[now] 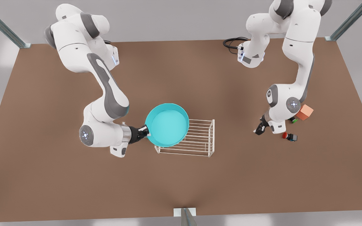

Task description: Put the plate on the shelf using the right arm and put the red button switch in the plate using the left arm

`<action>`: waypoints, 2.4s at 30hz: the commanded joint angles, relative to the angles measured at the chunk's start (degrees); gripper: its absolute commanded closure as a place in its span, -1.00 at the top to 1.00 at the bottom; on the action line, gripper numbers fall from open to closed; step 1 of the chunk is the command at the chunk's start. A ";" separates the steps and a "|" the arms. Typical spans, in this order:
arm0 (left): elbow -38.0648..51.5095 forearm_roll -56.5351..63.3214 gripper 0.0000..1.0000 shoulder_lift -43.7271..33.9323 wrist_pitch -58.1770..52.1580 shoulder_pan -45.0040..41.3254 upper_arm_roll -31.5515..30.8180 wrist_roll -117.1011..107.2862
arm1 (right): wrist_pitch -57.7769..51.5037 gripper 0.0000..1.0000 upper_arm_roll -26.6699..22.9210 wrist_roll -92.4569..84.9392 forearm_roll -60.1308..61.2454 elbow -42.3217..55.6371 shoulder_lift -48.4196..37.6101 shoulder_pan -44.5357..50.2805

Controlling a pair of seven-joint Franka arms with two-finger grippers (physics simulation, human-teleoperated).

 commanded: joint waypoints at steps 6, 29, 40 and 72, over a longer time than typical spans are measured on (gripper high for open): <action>0.40 13.33 1.00 3.50 9.31 9.63 1.56 -17.15 | 13.46 -0.59 -1.41 26.05 1.04 1.12 3.37 5.58; 9.54 24.05 1.00 12.29 8.52 9.63 7.18 -17.59 | -20.55 1.00 -16.61 12.87 -32.00 3.49 -12.54 1.01; 9.54 23.88 0.73 15.10 9.05 10.69 7.18 -17.94 | -20.90 1.00 -16.79 12.69 -30.24 3.58 -12.54 -0.30; 33.53 12.10 -0.12 4.55 -26.64 1.11 -31.58 -66.45 | -22.13 1.00 -17.76 12.60 -30.33 3.66 -12.54 -0.48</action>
